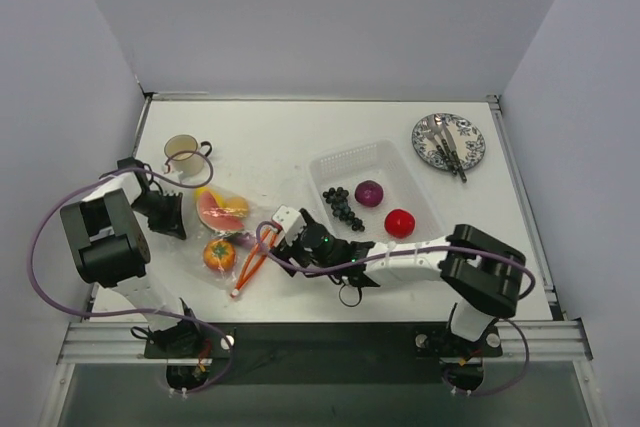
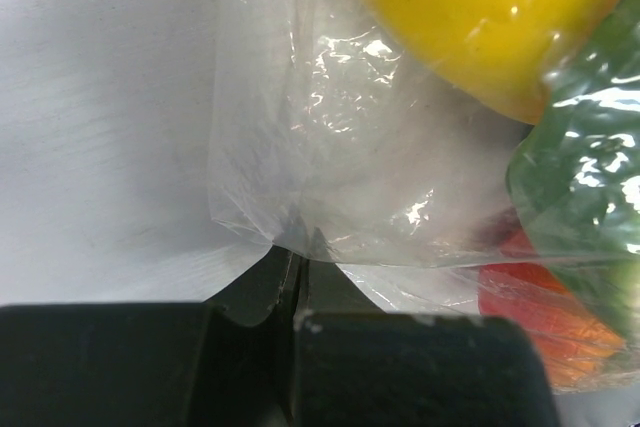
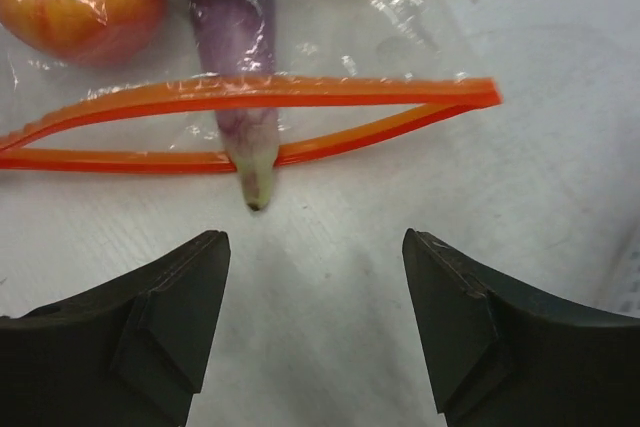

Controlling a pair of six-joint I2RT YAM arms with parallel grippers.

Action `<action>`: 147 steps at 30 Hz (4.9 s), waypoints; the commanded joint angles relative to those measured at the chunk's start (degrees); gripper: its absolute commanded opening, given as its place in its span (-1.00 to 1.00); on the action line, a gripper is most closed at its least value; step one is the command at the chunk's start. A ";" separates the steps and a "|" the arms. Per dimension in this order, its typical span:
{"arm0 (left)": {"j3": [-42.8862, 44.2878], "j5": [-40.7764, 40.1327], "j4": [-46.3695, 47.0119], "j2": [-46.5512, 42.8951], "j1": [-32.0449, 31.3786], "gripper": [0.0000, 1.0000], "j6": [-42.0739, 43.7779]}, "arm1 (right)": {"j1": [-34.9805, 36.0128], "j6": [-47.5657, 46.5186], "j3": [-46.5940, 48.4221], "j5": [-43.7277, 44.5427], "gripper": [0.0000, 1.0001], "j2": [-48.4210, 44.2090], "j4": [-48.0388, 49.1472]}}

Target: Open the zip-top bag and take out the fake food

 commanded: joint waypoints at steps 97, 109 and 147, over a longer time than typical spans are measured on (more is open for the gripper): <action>1.52 -4.67 1.61 -6.93 -6.10 -1.00 -1.96 | -2.61 7.58 8.27 1.82 0.92 11.00 -0.04; 1.69 -4.59 2.13 -5.17 -6.27 -1.00 -1.87 | -2.08 8.28 10.48 -3.02 0.99 15.22 5.32; 1.00 -5.73 1.52 -4.47 -6.36 -1.00 0.06 | -4.63 8.37 15.59 -3.56 -0.09 17.70 3.30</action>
